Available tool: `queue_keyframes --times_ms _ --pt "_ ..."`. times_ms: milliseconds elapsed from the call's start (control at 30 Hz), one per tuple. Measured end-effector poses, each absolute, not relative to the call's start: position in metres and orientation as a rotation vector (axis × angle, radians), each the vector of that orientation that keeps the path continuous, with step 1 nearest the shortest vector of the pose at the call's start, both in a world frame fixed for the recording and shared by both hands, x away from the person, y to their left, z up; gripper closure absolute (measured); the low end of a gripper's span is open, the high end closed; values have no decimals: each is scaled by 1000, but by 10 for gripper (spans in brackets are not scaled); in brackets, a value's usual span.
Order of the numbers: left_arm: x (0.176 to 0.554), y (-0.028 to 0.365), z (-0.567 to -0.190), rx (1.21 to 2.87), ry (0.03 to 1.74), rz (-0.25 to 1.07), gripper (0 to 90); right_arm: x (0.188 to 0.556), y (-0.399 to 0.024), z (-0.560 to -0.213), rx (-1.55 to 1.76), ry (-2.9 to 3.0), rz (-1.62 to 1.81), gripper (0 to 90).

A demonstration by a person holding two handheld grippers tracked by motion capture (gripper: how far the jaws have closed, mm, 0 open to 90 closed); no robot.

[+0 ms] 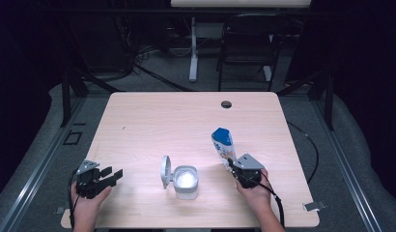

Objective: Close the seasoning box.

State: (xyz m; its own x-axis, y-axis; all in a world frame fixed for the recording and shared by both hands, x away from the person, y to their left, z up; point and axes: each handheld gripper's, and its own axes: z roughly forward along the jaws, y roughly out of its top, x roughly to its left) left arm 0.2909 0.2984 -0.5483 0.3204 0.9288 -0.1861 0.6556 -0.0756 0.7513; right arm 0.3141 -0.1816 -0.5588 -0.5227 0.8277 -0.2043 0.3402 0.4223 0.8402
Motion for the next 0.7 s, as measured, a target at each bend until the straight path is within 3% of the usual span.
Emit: queue_keyframes --times_ms 367,700 --pt "291 296 -547 1818 1402 444 494 308 -191 -562 999 2077 1003 803" --pt "291 293 -545 1822 1390 451 494 302 -195 -566 993 2089 993 708"
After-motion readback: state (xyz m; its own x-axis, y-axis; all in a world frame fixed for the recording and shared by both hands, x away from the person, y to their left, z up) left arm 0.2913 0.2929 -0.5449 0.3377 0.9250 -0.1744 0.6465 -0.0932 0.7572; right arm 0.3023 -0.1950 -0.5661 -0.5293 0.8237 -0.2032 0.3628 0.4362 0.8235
